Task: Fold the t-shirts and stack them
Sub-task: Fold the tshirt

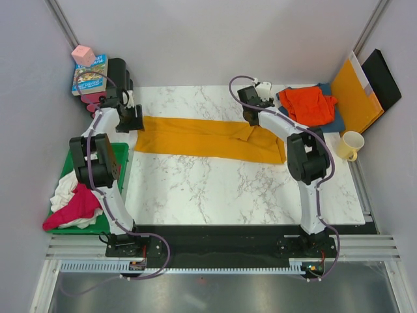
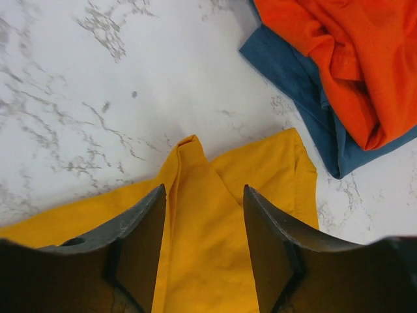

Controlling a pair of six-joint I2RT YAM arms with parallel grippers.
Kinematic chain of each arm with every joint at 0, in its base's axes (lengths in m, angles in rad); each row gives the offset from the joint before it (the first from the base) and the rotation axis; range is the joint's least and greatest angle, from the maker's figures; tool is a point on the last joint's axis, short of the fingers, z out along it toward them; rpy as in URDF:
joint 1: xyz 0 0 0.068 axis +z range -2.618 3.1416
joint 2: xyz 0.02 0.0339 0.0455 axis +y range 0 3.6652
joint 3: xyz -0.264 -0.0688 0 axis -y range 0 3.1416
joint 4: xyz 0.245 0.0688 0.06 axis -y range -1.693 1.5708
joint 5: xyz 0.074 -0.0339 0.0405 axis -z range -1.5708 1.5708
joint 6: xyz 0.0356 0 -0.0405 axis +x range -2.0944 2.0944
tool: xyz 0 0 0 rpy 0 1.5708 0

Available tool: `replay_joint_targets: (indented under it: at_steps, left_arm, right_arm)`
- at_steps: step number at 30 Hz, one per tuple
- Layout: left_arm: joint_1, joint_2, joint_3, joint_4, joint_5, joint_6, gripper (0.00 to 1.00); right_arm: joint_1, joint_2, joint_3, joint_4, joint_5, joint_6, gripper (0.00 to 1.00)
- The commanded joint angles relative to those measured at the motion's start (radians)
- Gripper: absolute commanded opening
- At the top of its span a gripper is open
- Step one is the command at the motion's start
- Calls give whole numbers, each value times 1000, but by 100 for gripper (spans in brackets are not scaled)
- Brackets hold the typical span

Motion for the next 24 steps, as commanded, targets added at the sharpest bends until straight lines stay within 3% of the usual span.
replay_joint_targets:
  at_steps: [1,4,5,6,7,13,24]
  left_arm:
    - [2,-132,1,65,54,-18,75]
    - [-8,-142,-33,60,104,-12,66]
    - [-20,-143,-42,60,118,-6,64]
    - [-28,-138,-52,57,135,0,61]
    - [-36,-132,-61,53,140,11,52]
    - [-99,-29,-21,-45,179,48,5]
    - [-119,43,-10,-76,167,56,2]
  right_arm:
    - [33,-137,22,29,-2,-13,60]
    - [53,-187,-68,22,-28,4,52]
    - [58,-215,-99,21,-39,13,30]
    - [64,-226,-160,24,-44,39,15]
    - [73,-233,-188,24,-47,49,0]
    - [101,-261,-346,19,-76,116,0]
    - [112,-163,-277,19,-102,105,0]
